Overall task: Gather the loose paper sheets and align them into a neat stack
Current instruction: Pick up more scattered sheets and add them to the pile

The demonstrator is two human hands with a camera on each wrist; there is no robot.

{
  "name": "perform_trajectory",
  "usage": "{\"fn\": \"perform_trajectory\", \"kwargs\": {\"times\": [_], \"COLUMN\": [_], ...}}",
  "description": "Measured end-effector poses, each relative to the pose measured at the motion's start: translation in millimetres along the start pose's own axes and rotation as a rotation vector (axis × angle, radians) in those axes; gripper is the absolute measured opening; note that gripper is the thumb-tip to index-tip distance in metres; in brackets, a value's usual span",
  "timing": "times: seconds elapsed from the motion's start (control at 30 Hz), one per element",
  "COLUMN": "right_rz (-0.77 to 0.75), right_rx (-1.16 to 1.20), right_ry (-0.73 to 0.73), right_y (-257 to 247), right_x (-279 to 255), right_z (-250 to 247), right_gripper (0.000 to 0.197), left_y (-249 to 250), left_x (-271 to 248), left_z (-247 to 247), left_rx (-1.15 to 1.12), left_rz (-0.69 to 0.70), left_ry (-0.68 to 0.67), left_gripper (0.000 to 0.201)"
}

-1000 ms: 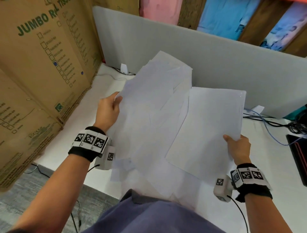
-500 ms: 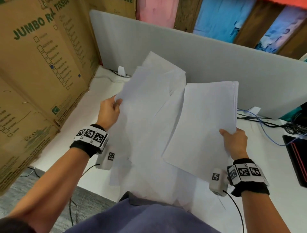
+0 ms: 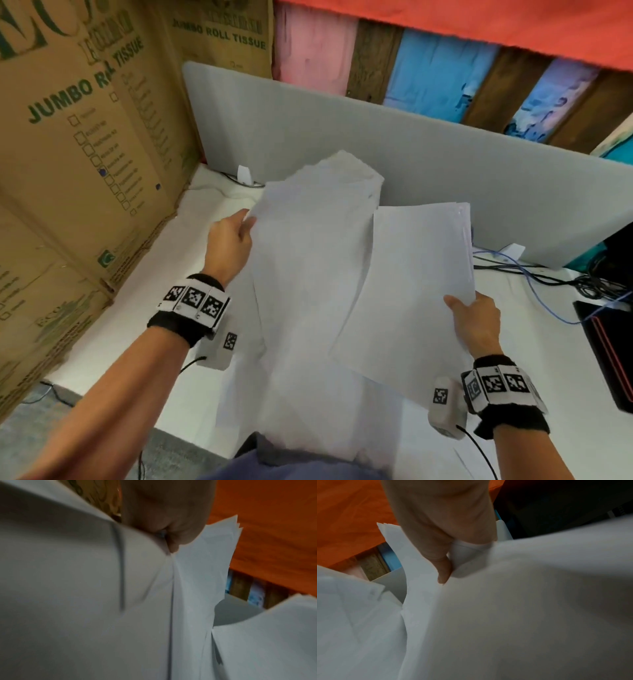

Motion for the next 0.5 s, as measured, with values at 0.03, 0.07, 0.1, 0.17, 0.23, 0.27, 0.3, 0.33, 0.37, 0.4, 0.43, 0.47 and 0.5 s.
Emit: {"fn": "perform_trajectory", "kwargs": {"times": [0.03,0.07,0.1,0.17,0.23,0.27,0.3,0.33,0.37,0.4,0.43,0.47,0.5], "right_rz": [0.0,-0.001,-0.001,0.007,0.014,0.018,0.023,0.026,0.027,0.031,0.035,0.041,0.045], "right_rx": [0.005,-0.012,-0.011,0.018,0.018,0.025,0.029,0.021,0.006,-0.004,-0.005,-0.004,-0.007], "right_ry": [0.005,-0.003,-0.006,0.004,-0.009,-0.008,-0.006,-0.007,-0.006,-0.011,-0.019,-0.023,-0.025], "right_y": [1,2,2,3,5,5,5,6,6,6,7,8,8], "right_x": [1,-1,-2,1,-1,-1,0,1,1,0,0,0,-1], "right_z": [-2,-3,-3,-3,-2,0,0,0,0,1,2,3,4], "right_gripper": [0.037,0.037,0.037,0.037,0.037,0.037,0.036,0.036,0.036,0.037,0.036,0.036,0.036], "left_y": [0,2,5,10,10,13,18,22,24,28,31,32,30], "left_x": [1,0,3,10,7,7,7,9,13,16,18,19,21], "left_z": [-3,-9,-17,-28,-37,-43,-51,-59,-67,-74,-79,-81,-80], "left_rx": [-0.01,-0.02,-0.02,-0.036,-0.07,-0.07,-0.069,-0.091,-0.135,-0.162,-0.172,-0.178,-0.187], "left_rz": [0.005,0.026,0.039,0.047,0.055,0.071,0.106,0.132,0.134,0.122,0.111,0.102,0.093], "left_ry": [0.006,0.033,0.062,0.116,0.17,0.198,0.232,0.277,0.317,0.347,0.37,0.378,0.371], "left_gripper": [0.026,0.031,0.036,0.032,0.028,0.029,0.03,0.03,0.028,0.026,0.025,0.026,0.027]}}
Point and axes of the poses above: each hand's wrist, its own x-axis towards the middle knuckle, its own z-axis out of the palm, y = z × x, the point moved 3 cm from there along x, towards the middle knuckle, and after that the axes turned 13 degrees about x, right-handed, at the moved point
